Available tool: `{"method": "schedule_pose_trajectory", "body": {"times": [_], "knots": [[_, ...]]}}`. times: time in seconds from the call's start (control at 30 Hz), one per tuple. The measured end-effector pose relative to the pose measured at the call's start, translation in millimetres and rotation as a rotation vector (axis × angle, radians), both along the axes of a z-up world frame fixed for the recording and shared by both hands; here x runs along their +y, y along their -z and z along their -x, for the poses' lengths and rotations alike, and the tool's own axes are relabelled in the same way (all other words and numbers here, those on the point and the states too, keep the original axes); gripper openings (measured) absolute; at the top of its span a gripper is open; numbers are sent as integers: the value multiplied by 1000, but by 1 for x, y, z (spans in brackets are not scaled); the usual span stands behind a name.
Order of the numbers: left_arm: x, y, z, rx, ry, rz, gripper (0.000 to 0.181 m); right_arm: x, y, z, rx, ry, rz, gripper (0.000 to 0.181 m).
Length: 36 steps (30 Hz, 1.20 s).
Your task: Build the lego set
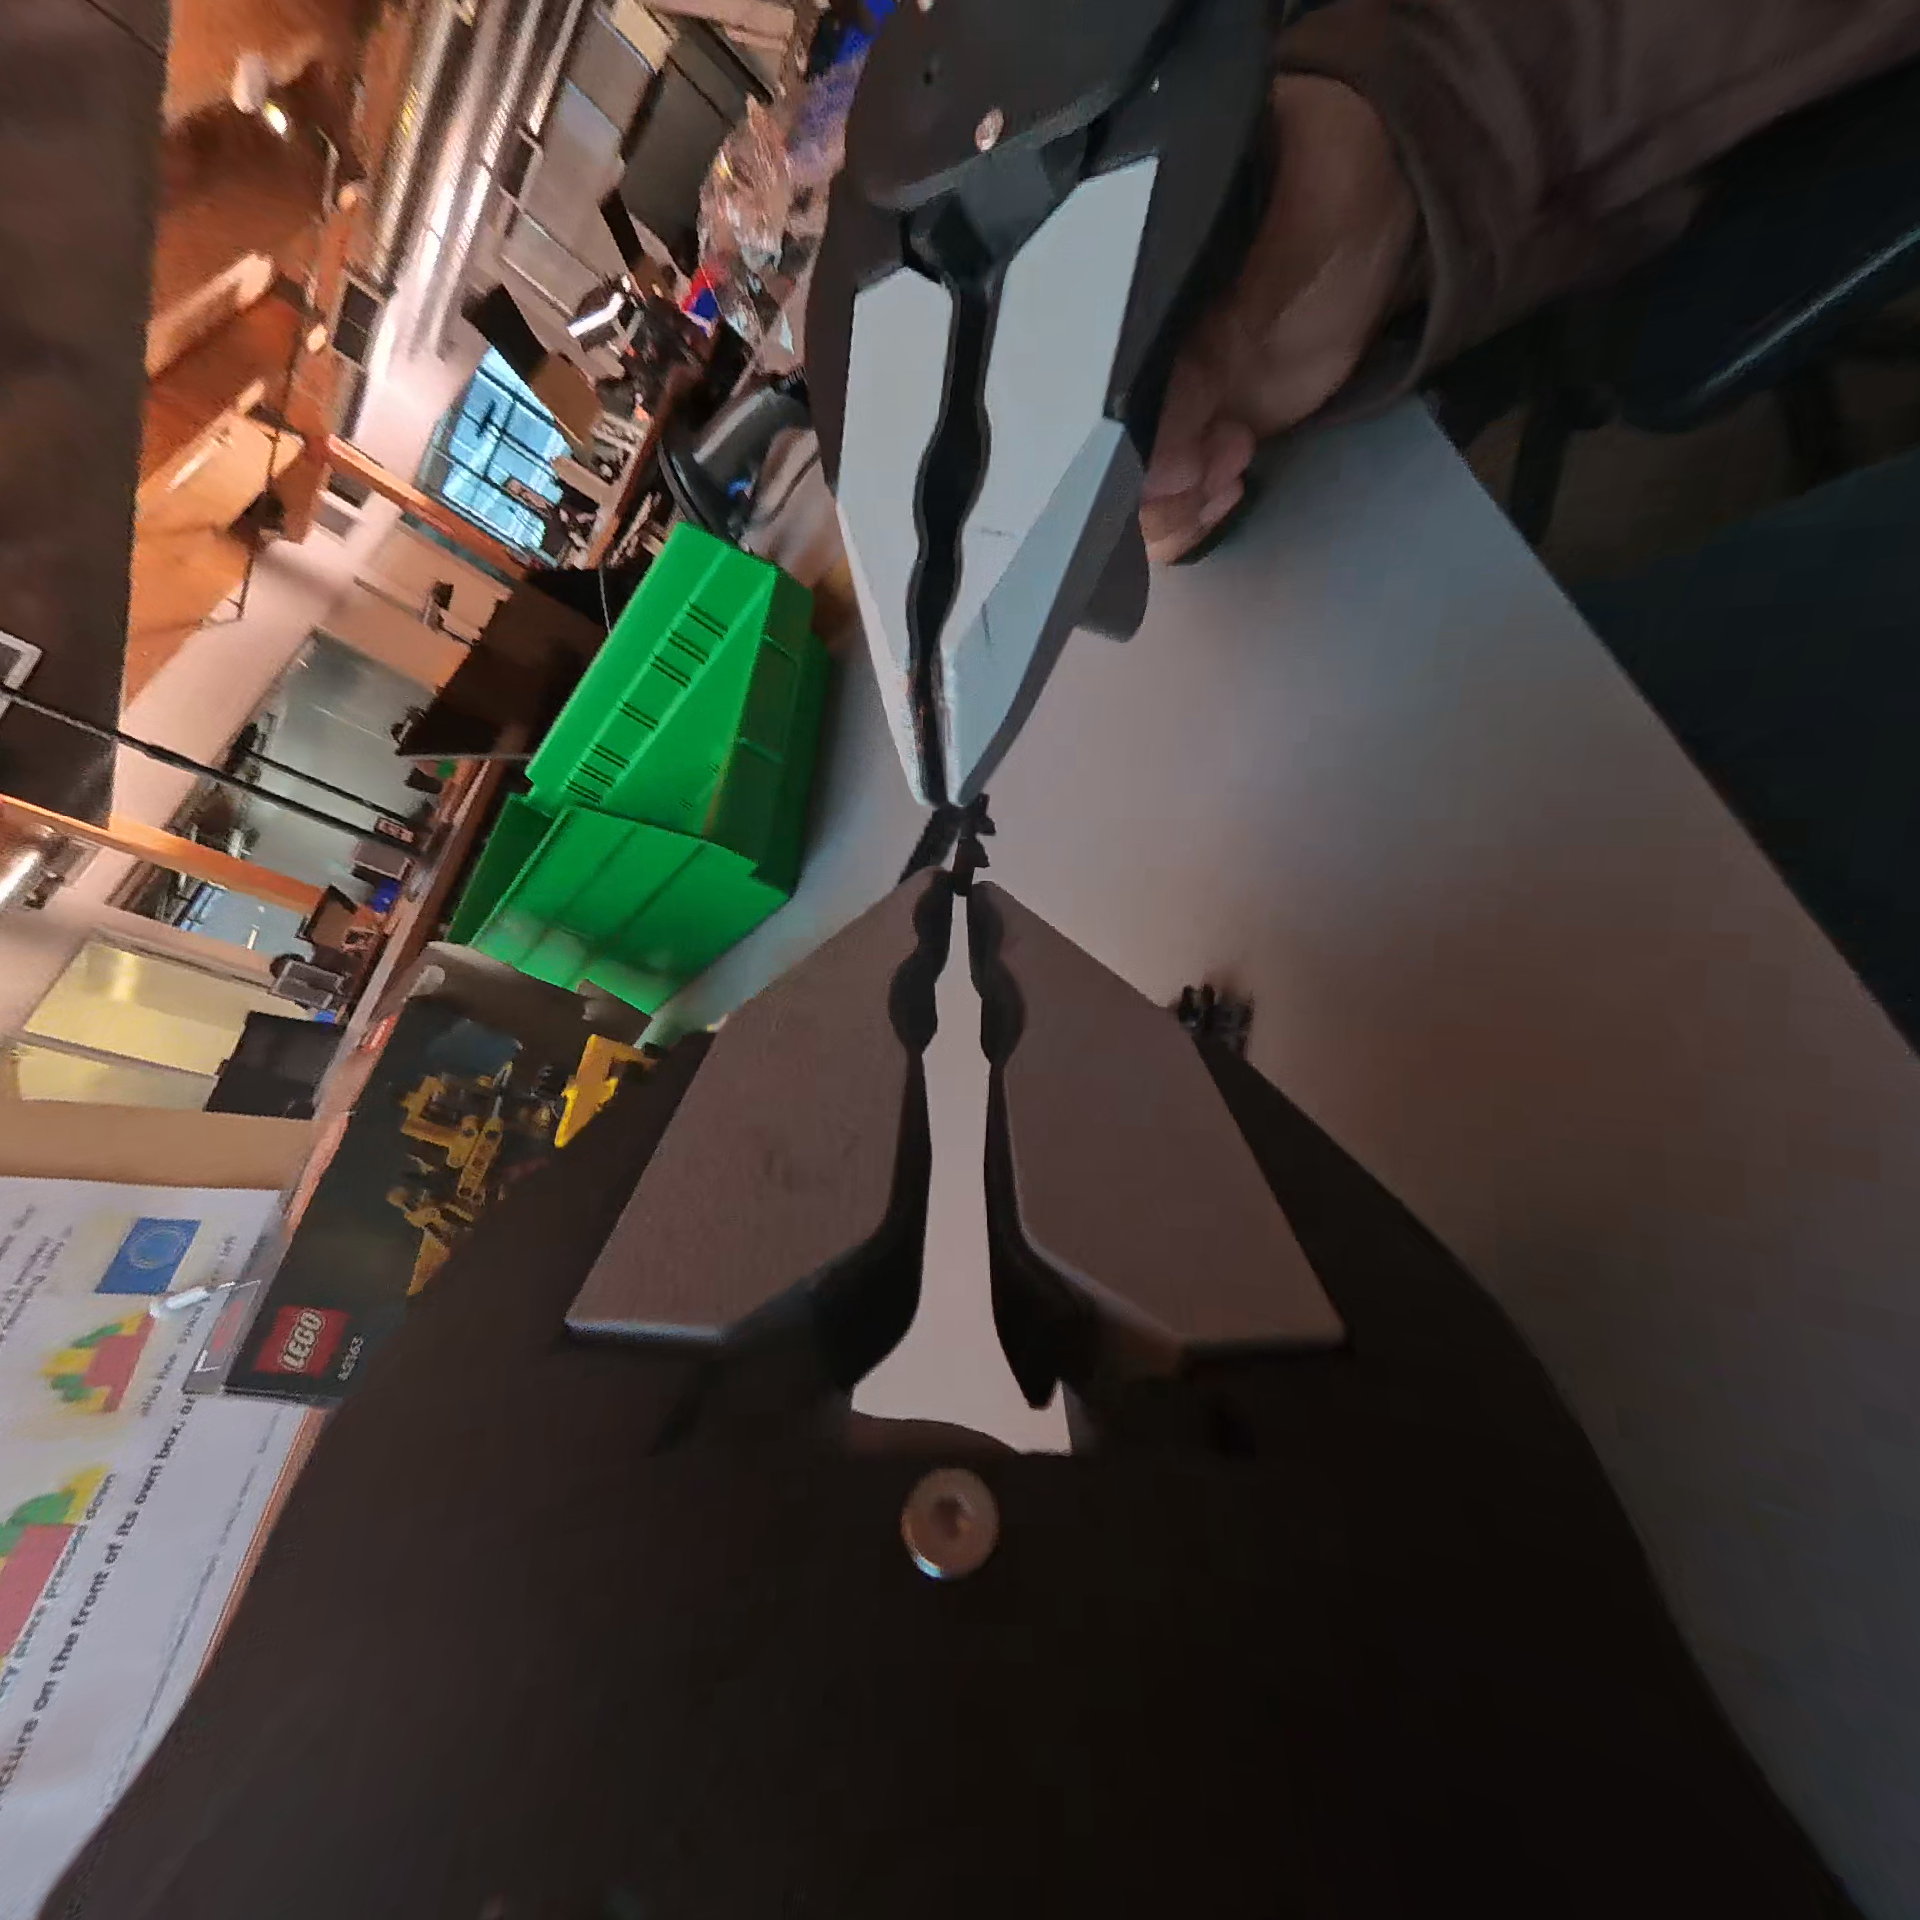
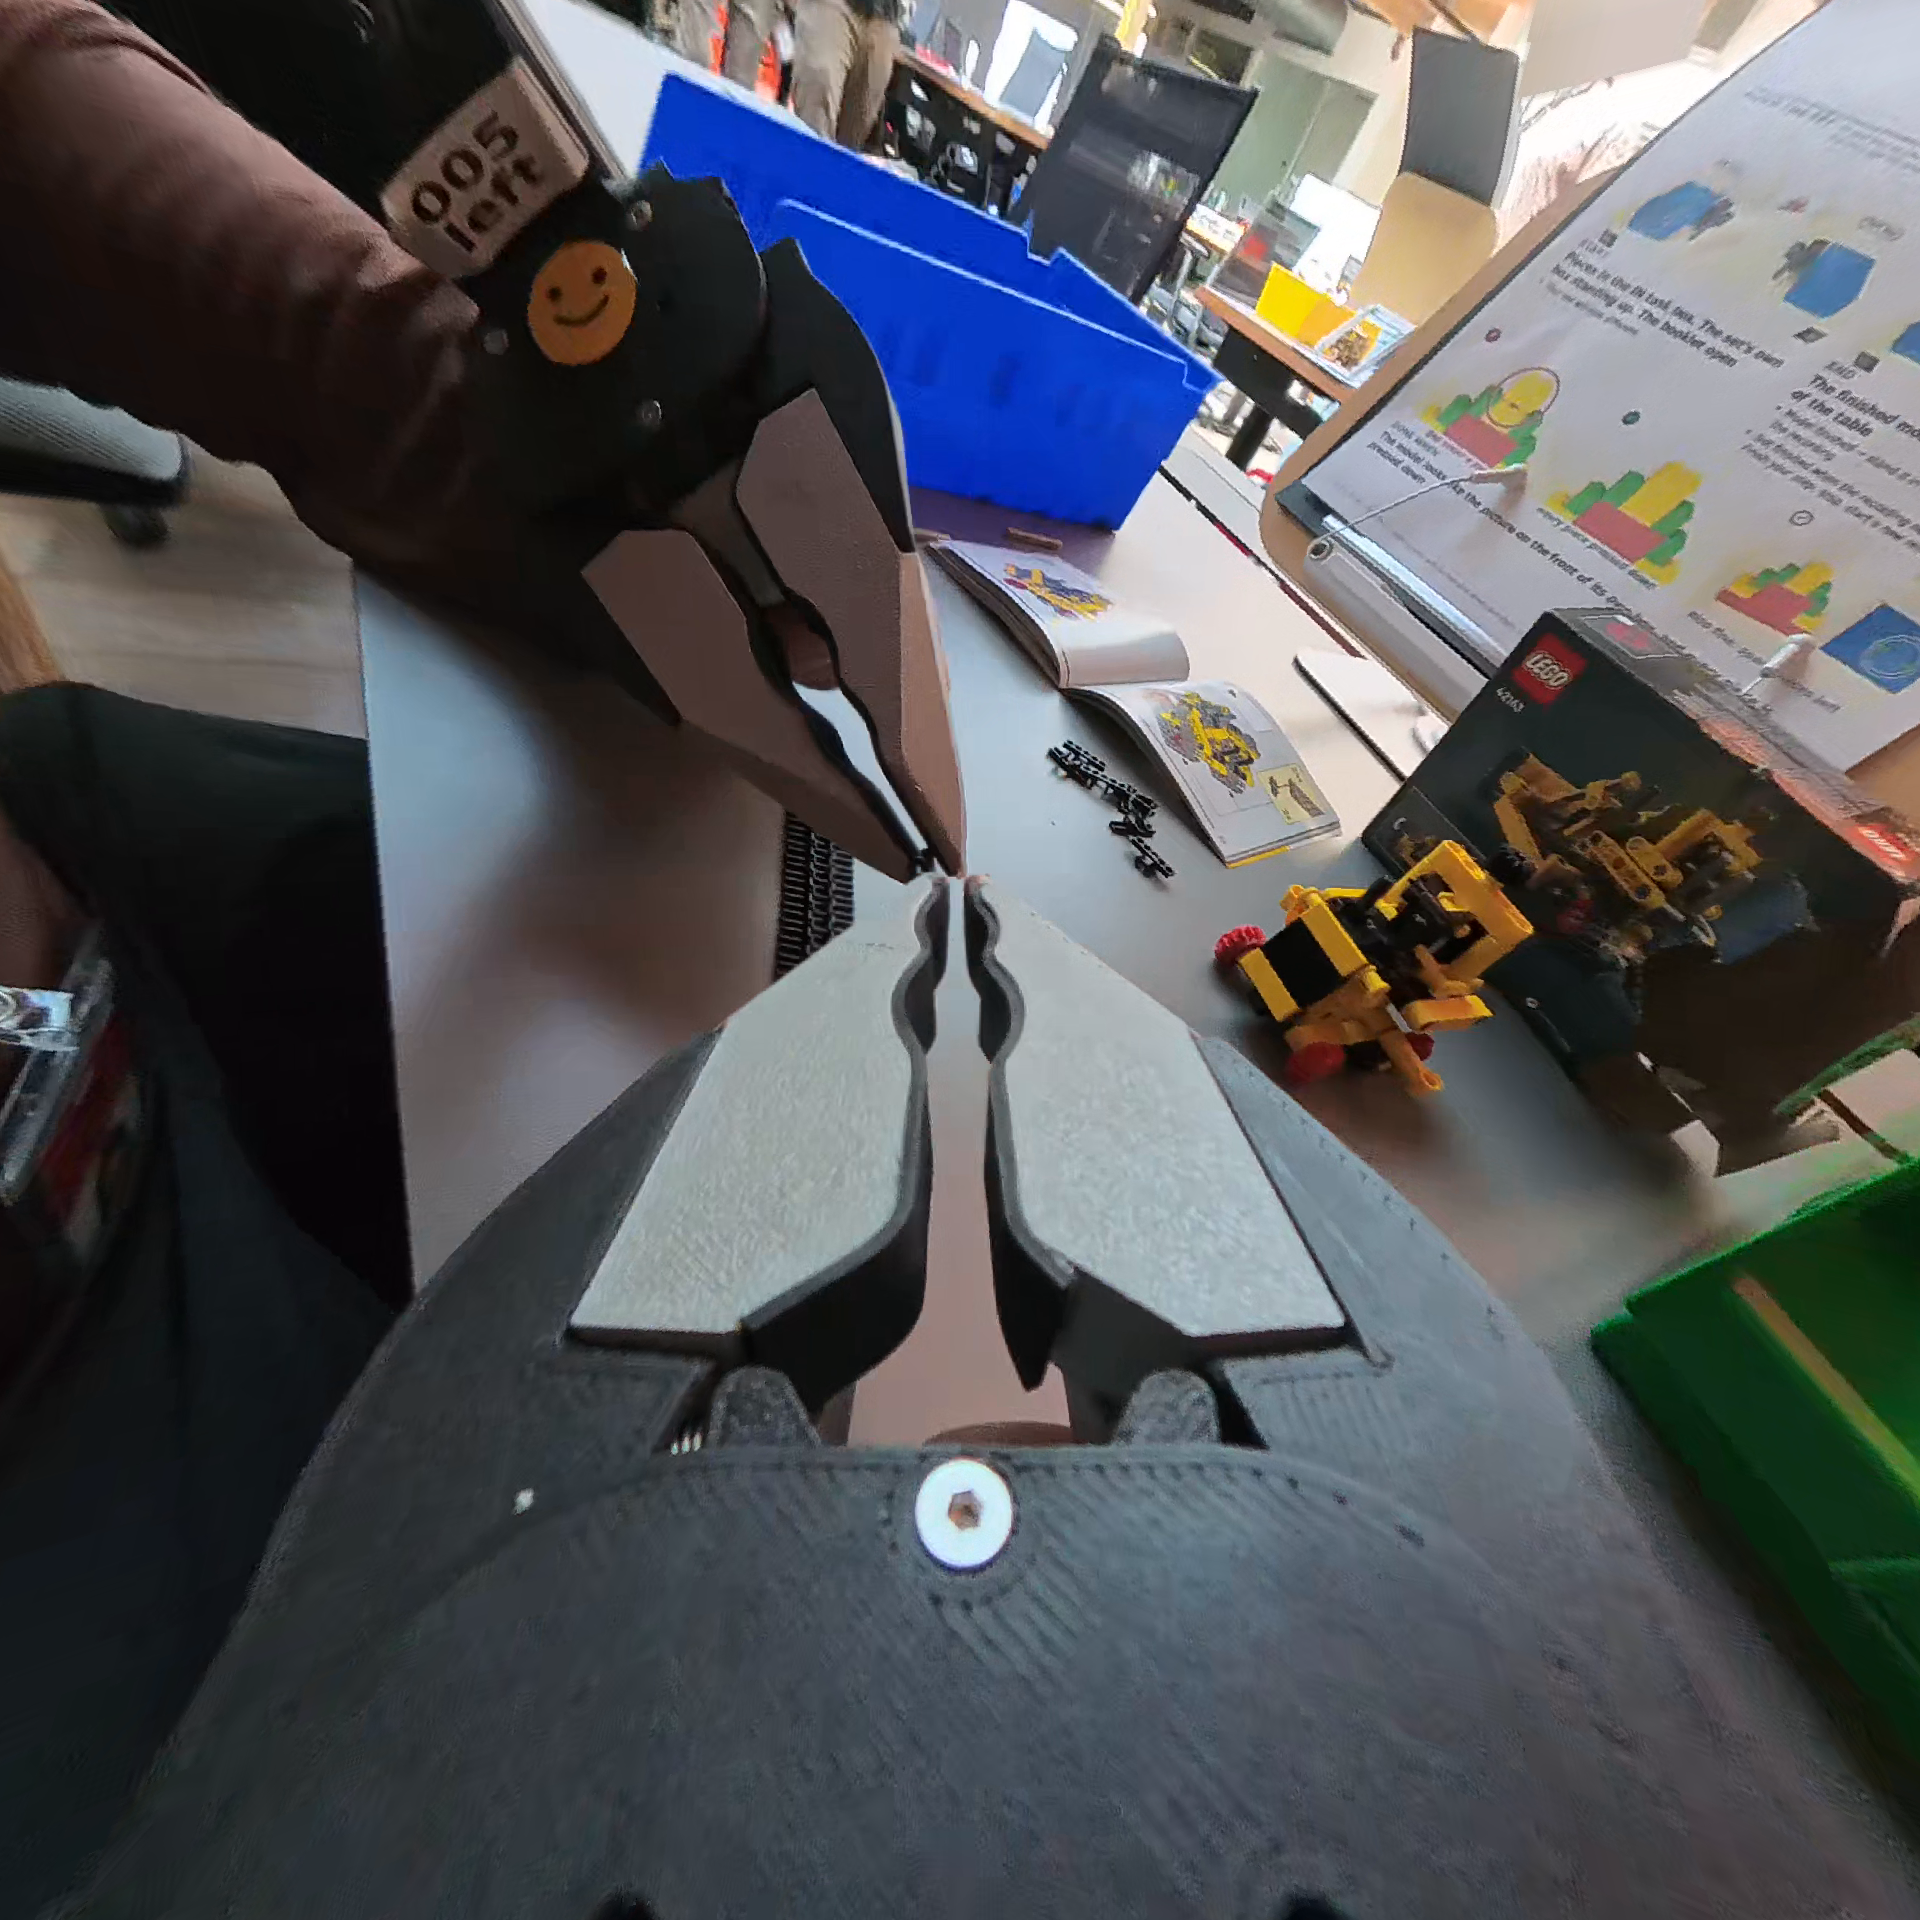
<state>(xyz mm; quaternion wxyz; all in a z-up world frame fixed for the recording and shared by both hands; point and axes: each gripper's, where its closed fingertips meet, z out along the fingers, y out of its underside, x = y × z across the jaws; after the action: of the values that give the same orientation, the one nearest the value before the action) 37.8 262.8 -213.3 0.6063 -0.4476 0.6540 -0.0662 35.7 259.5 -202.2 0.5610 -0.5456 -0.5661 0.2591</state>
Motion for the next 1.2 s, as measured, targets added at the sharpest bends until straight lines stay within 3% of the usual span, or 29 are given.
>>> {"method": "schedule_pose_trajectory", "body": {"times": [0.37,0.63,0.97,1.2], "knots": [[-2,-6,-1,-76,36,25,0,-10,-4,0,28,-70,21,5],[-6,-7,-2,-90,57,47,0,-9,-1,1,4,-56,-2,2],[-1,12,-3,-9,23,96,0,-11,4,12,-46,7,-91,0],[0,6,-1,-48,16,168,0,-1,-5,5,18,48,-50,6]]}}
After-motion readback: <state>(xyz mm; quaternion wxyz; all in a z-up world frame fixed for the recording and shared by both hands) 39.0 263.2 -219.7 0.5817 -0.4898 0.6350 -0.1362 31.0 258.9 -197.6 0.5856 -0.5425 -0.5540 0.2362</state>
